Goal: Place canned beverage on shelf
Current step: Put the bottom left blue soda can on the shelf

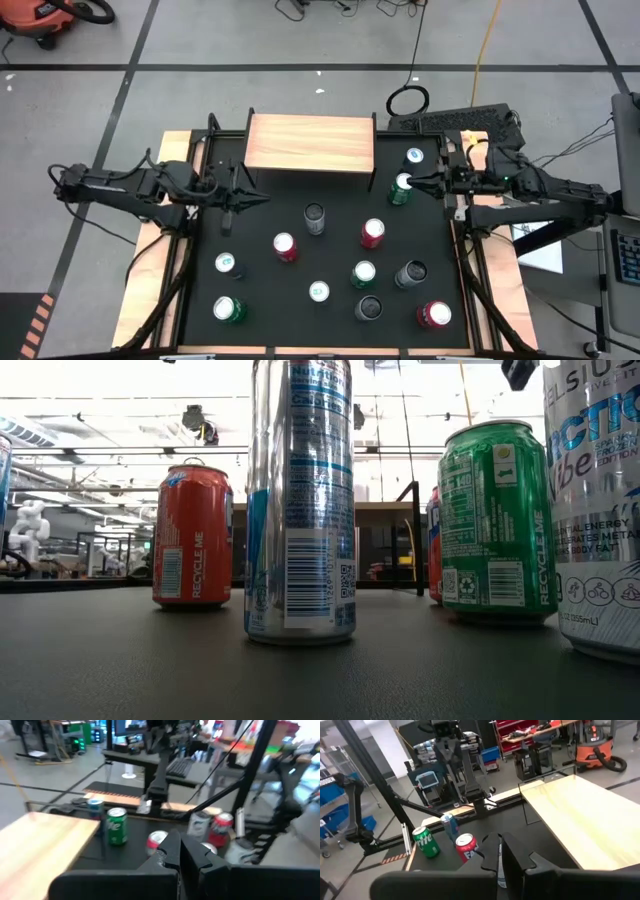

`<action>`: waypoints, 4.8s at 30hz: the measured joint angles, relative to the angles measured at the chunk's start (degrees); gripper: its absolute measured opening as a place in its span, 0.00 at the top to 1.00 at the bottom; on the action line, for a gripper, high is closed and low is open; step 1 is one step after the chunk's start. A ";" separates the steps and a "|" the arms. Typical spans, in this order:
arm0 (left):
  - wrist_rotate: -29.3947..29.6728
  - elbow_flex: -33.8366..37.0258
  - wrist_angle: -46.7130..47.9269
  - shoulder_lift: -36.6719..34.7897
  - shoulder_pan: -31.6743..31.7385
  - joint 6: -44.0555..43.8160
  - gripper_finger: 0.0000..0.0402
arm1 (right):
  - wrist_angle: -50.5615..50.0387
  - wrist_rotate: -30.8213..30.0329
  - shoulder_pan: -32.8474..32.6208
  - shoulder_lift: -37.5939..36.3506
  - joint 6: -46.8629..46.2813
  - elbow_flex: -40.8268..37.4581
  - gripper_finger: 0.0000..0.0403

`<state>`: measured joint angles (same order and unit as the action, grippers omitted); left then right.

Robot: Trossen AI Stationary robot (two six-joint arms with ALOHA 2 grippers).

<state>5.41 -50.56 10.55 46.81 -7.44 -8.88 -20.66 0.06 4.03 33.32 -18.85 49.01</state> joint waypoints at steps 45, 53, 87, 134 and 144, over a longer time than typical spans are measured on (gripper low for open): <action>3.62 -2.37 1.28 4.57 -0.05 -25.75 1.00 | 4.91 4.66 -0.02 5.33 -7.98 0.00 1.00; 4.25 -2.37 0.88 4.68 0.61 -25.37 0.99 | 3.34 4.65 -0.02 5.33 -8.09 0.00 1.00; 0.05 -28.35 45.60 17.31 -4.49 -20.71 0.56 | -4.03 4.62 -0.02 5.33 -10.95 -0.02 1.00; -3.74 -28.30 70.84 27.06 -22.31 -36.76 0.09 | -4.51 4.69 -0.02 5.31 -10.52 -0.02 1.00; -4.88 -23.86 69.12 27.92 -26.26 -50.19 0.10 | -4.51 4.65 -0.02 5.33 -10.28 -0.04 1.00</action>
<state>0.53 -74.42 79.67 74.72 -33.70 -59.06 -25.17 4.72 4.02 38.65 -29.13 48.97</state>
